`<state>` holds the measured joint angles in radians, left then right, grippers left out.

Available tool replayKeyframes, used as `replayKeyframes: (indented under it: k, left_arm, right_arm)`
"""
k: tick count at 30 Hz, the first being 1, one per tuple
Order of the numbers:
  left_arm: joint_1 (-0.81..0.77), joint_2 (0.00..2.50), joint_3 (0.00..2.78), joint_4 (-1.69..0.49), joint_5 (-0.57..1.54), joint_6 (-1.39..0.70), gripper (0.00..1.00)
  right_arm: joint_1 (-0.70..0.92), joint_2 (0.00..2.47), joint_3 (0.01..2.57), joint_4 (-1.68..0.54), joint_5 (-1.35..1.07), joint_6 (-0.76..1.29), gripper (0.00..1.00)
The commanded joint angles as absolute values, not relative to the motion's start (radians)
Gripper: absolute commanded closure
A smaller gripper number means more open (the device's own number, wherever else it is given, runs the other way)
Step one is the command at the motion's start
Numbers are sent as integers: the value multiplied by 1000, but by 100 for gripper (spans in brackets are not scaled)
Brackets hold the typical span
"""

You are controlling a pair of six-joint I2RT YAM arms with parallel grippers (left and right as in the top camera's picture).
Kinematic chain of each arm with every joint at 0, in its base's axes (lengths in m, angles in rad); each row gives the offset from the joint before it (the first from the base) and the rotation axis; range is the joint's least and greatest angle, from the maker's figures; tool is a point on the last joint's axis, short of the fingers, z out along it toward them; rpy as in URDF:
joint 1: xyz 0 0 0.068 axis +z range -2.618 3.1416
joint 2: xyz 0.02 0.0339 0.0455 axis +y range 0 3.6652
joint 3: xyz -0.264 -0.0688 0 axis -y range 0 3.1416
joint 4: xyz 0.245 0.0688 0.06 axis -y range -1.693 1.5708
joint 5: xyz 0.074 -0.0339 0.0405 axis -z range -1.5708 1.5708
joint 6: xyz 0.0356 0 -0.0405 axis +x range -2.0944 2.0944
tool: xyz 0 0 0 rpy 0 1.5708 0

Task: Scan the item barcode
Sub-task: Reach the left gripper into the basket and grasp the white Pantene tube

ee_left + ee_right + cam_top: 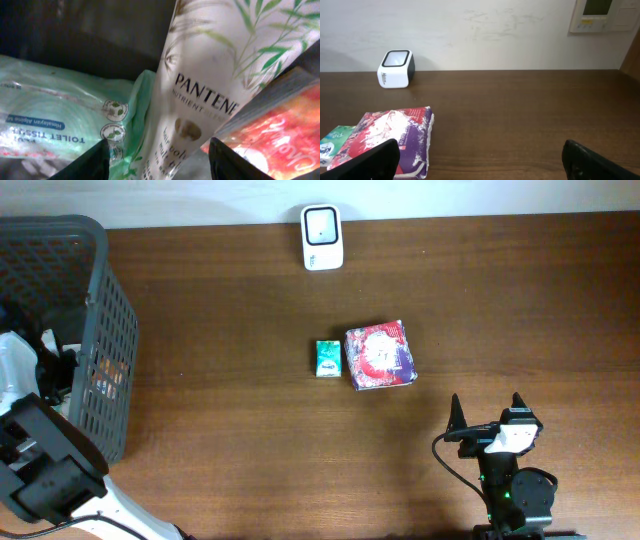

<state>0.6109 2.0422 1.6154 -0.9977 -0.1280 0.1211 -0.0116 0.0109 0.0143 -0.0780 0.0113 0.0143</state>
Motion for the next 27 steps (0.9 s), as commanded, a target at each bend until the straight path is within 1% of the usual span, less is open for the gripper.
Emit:
replayKeyframes:
  k: [1,3,5,6,7,11,15,16,17,18,20,23,26,27]
  left_arm:
    - [609,2034,1604,-971,-94,152,49]
    - [609,2034,1604,-957,-93,152,50]
    - [609,2034,1604,-952,-92,152,64]
    - [609,2034,1604,-952,-83,152,68]
    - [609,2034,1603,-952,-59,153,69]
    - [609,2041,1601,-968,-48,155,64]
    - [609,2044,1519,-942,-49,156,60]
    - [610,2044,1495,-921,-49,156,63]
    - [610,2044,1487,-912,-49,156,70]
    - [610,2044,1488,-907,-49,156,79]
    - [612,2041,1509,-907,-68,155,92]
    - [612,2019,1604,-950,-68,155,99]
    - [612,1975,1724,-993,-67,146,100]
    - [612,1936,1803,-1012,-67,79,100]
  right_arm:
    - [-7,4,6,-81,20,8,1]
    - [-7,4,6,-81,20,8,1]
    - [-7,4,6,-81,20,8,1]
    - [-7,4,6,-81,20,8,1]
    - [-7,4,6,-81,20,8,1]
    - [-7,4,6,-81,20,8,1]
    - [-7,4,6,-81,20,8,1]
    - [-7,4,6,-81,20,8,1]
    - [-7,4,6,-81,20,8,1]
    - [-7,4,6,-81,20,8,1]
    - [-7,4,6,-81,20,8,1]
    - [-7,4,6,-81,20,8,1]
    - [-7,4,6,-81,20,8,1]
    - [-7,4,6,-81,20,8,1]
